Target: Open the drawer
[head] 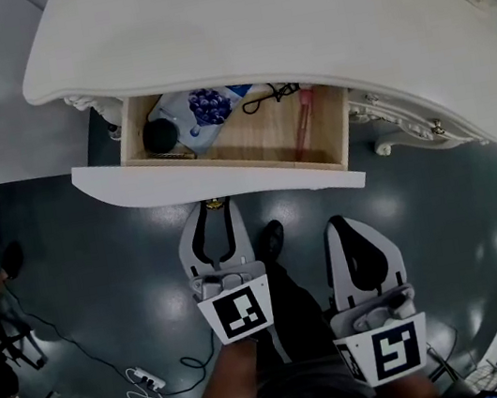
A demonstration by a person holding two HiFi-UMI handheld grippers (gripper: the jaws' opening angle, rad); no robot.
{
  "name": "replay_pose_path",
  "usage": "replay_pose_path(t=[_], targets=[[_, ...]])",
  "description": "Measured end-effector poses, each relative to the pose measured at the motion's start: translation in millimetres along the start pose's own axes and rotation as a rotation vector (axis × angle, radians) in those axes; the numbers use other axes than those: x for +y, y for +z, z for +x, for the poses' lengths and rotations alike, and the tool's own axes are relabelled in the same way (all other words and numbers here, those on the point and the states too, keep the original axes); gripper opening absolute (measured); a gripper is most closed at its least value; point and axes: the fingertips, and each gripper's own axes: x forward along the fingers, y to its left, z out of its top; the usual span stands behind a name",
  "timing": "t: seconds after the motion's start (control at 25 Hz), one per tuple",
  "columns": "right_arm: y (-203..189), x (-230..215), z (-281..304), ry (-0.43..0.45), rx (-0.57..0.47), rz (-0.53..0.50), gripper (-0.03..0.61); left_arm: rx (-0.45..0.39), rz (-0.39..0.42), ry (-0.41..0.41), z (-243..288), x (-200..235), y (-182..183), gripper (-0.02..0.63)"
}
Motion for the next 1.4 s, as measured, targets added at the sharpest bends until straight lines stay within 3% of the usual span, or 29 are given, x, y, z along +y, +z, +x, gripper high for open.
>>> replay_pose_path(t=[1.4], targets=[[15.9, 3.1, 9.6, 0.003, 0.003, -0.024, 0.014, 0.028, -0.011, -0.027, 0.0, -1.0, 0.8, 0.135]])
